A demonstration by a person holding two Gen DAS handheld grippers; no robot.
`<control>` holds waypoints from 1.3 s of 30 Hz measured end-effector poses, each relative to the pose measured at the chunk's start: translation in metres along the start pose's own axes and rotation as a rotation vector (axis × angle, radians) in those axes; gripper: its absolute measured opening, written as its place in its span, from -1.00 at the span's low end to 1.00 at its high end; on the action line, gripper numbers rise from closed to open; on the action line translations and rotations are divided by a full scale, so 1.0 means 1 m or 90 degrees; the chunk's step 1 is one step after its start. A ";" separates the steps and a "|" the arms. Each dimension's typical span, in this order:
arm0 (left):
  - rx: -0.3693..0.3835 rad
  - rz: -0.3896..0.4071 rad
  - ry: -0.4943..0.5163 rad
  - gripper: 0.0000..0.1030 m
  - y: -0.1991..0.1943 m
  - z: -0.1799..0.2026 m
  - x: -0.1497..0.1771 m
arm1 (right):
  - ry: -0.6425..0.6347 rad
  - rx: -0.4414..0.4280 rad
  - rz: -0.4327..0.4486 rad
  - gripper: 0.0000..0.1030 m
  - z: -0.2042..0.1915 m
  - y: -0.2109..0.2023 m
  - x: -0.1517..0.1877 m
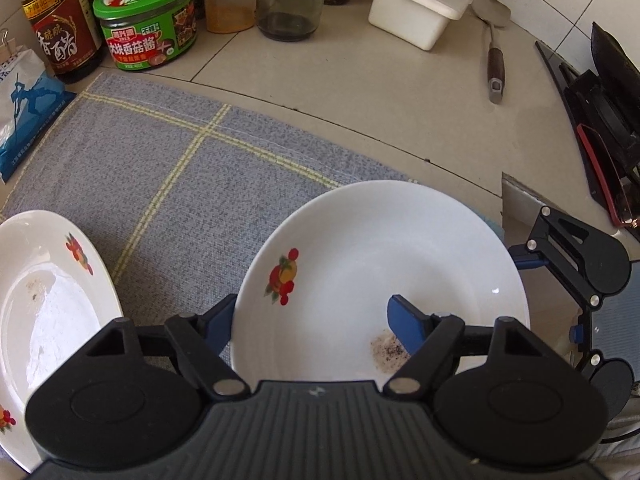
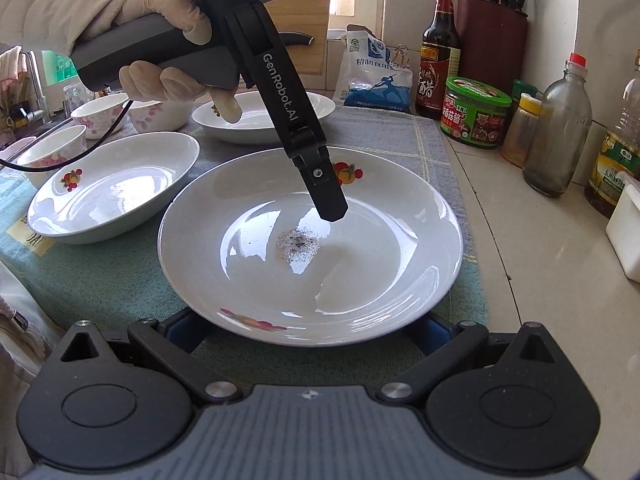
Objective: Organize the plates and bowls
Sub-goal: 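Lift the stained white plate by its rim with the left gripper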
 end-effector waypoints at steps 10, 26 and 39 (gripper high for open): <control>0.001 -0.001 0.011 0.51 -0.001 0.000 -0.002 | -0.008 0.001 -0.012 1.00 0.000 -0.001 -0.006; -0.027 0.044 0.010 0.51 0.021 -0.032 -0.037 | -0.026 0.018 0.000 1.00 0.037 0.036 -0.032; -0.045 0.065 0.020 0.51 0.042 -0.046 -0.060 | 0.001 0.044 0.004 1.00 0.055 0.061 -0.038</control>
Point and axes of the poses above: each gripper's, at about its wrist camera, not at the fingertips, and y roughly the way its jaws point, z to its right, x to its underside, the point moved 2 cm from there along y, roughly the way its jaws point, and after that the axes turned 12 degrees about z, right-handed, at the moved point
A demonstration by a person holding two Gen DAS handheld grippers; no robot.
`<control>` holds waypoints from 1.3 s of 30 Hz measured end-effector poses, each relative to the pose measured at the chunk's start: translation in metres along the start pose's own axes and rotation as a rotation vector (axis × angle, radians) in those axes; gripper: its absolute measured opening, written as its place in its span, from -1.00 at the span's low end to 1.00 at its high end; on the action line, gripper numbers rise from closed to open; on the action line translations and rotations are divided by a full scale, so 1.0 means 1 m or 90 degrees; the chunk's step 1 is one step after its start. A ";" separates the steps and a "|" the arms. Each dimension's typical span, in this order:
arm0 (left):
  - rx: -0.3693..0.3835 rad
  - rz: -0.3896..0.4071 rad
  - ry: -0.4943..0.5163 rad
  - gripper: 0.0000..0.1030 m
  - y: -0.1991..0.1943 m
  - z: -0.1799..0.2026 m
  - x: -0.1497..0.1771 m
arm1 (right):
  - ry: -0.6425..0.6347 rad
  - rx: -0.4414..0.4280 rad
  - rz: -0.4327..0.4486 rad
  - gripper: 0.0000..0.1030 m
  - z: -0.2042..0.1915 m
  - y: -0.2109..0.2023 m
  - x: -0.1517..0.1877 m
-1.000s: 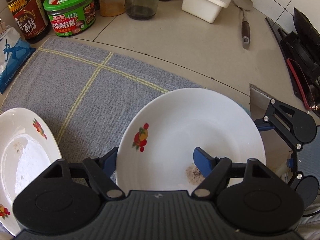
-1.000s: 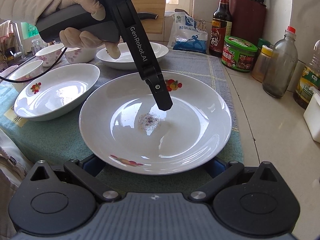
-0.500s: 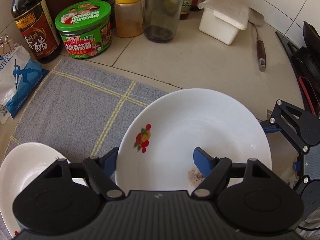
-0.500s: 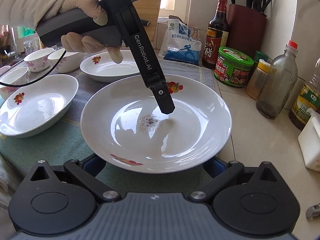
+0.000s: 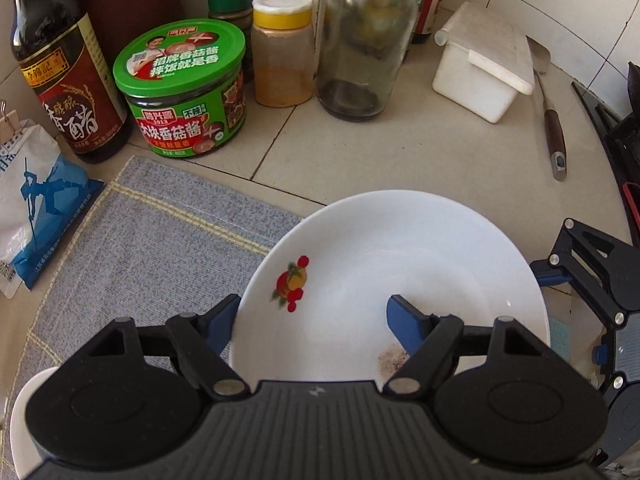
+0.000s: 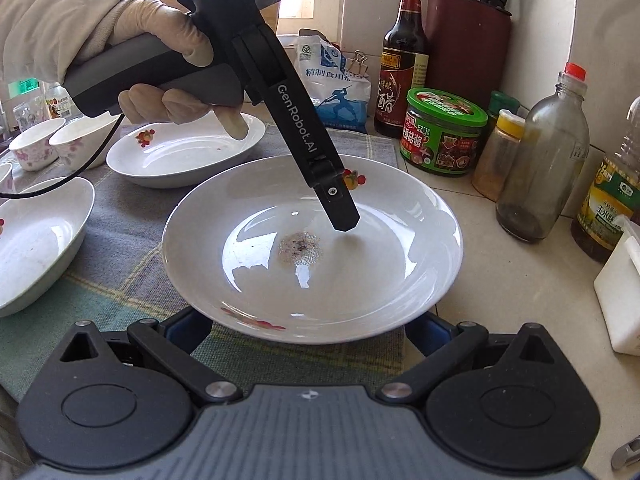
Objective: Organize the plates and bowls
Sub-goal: 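Lift the stained white plate by its rim with the left gripper, then carry the held plate with the left gripper toward the large flowered plate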
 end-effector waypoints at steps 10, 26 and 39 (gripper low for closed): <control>-0.003 0.009 -0.003 0.51 0.009 -0.002 -0.005 | 0.027 0.007 -0.002 1.00 0.005 0.007 0.003; -0.028 0.025 0.025 0.57 0.003 0.002 -0.012 | 0.031 0.016 -0.014 1.00 0.003 0.006 0.000; -0.057 0.059 0.032 0.60 -0.023 0.010 -0.024 | 0.023 0.028 -0.008 1.00 -0.006 -0.021 -0.004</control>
Point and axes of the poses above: each gripper's, at about its wrist camera, not at the fingertips, and y roughly the way its jaws point, z to its right, x to its underside, the point moved 2 cm from there along y, roughly the way its jaws point, and after that the axes turned 12 degrees about z, right-handed, at the moved point
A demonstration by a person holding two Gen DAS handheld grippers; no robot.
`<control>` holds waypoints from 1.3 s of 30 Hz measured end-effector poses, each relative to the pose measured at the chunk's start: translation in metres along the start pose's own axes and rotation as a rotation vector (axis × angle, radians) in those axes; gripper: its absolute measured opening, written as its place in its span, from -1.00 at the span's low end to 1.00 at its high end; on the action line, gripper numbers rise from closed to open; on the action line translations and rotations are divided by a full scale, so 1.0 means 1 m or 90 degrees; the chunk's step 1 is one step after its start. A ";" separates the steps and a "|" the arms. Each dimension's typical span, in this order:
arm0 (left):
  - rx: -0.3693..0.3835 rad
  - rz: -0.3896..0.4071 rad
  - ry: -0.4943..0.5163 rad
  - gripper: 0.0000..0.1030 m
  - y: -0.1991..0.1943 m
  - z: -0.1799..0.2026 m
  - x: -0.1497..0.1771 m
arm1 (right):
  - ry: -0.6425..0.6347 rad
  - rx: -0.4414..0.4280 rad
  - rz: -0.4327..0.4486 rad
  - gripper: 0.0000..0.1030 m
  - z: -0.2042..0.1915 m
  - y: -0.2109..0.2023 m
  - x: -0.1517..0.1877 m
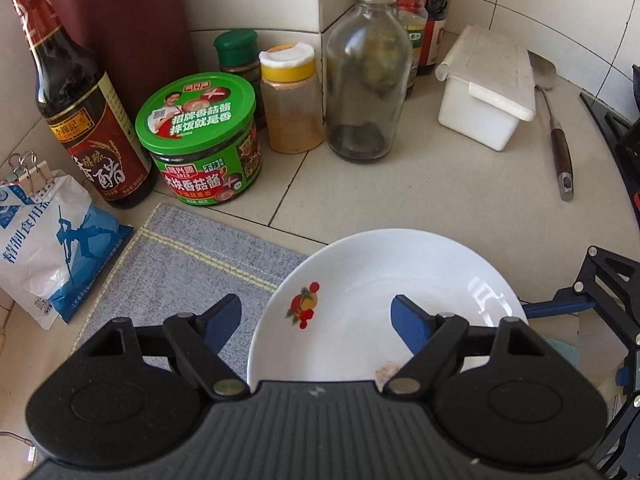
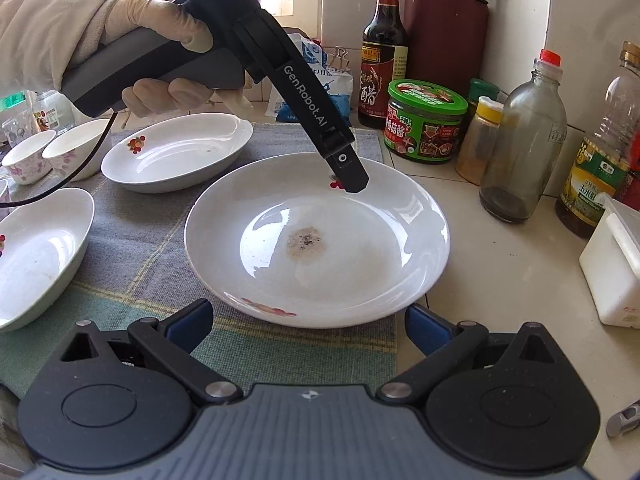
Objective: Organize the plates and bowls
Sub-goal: 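Carry the held plate with the left gripper toward the large flowered plate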
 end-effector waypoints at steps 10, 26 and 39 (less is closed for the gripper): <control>-0.027 0.071 -0.024 0.61 -0.053 0.013 -0.010 | -0.002 0.018 0.009 1.00 -0.014 -0.025 -0.003; -0.106 0.141 -0.107 0.67 -0.153 0.068 0.047 | -0.045 0.040 0.006 1.00 -0.047 -0.061 -0.002; -0.199 0.141 -0.179 0.68 -0.228 0.125 0.139 | -0.054 -0.024 0.010 1.00 -0.078 -0.087 0.006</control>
Point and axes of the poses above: each gripper's, at about its wrist camera, not at the fingertips, and y roughly the way its jaws point, z to its right, x to its underside, the point moved 2 cm from there along y, roughly the way its jaws point, and after that the axes turned 12 degrees about z, right-handed, at the moved point
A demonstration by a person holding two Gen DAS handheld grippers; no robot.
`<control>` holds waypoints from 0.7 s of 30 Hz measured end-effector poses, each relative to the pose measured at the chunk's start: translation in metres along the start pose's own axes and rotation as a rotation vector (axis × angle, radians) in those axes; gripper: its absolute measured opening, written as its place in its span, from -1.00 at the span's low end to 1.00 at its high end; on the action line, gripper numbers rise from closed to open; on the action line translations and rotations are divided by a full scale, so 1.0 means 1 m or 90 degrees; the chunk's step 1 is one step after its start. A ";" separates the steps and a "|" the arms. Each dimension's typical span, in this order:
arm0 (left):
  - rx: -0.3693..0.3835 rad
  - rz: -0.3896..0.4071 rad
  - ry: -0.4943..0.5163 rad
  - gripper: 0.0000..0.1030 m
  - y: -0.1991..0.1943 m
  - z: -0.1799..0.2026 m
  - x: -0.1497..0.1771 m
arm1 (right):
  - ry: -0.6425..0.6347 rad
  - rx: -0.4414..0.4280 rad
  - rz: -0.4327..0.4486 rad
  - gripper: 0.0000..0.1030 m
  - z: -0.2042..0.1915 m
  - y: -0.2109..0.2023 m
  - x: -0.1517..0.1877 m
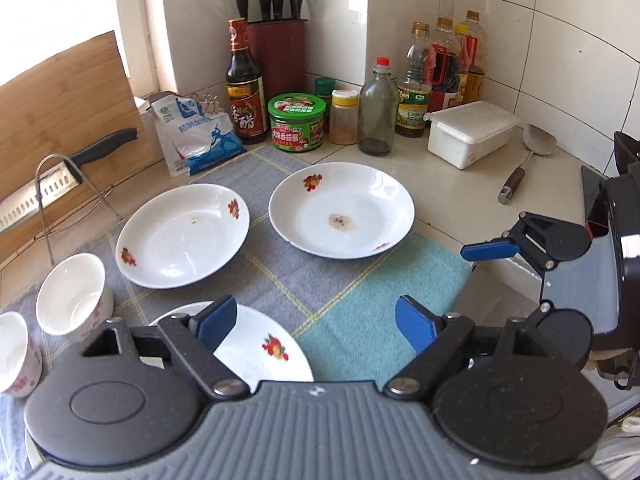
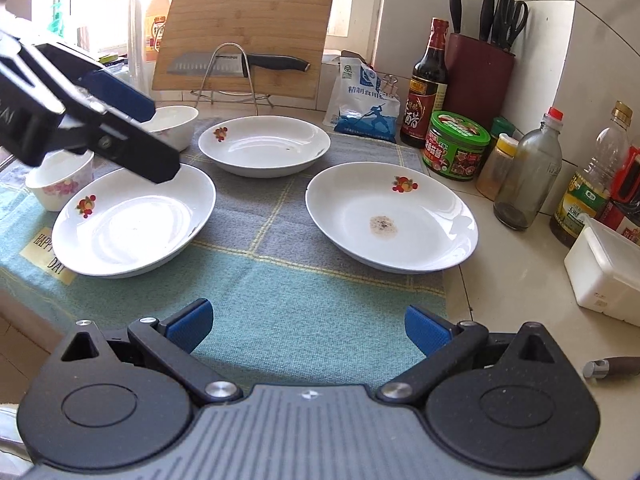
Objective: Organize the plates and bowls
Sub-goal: 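Carry the held plate with the left gripper toward the large flowered plate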
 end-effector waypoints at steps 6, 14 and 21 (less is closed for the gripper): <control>-0.035 -0.011 -0.033 0.68 -0.019 -0.013 0.026 | -0.006 -0.053 0.008 1.00 -0.016 0.005 0.001; -0.058 -0.049 -0.058 0.68 -0.025 -0.045 0.056 | -0.028 -0.136 -0.010 1.00 -0.060 0.040 0.011; -0.059 -0.064 -0.075 0.68 -0.027 -0.063 0.070 | -0.046 -0.186 -0.008 1.00 -0.095 0.059 0.013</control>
Point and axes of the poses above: each gripper's, at about its wrist camera, not at the fingertips, and y roughly the way its jaws point, z to its right, x to its underside, the point moved 2 cm from there along y, roughly the way its jaws point, and after that the axes turned 12 degrees about z, right-handed, at the moved point
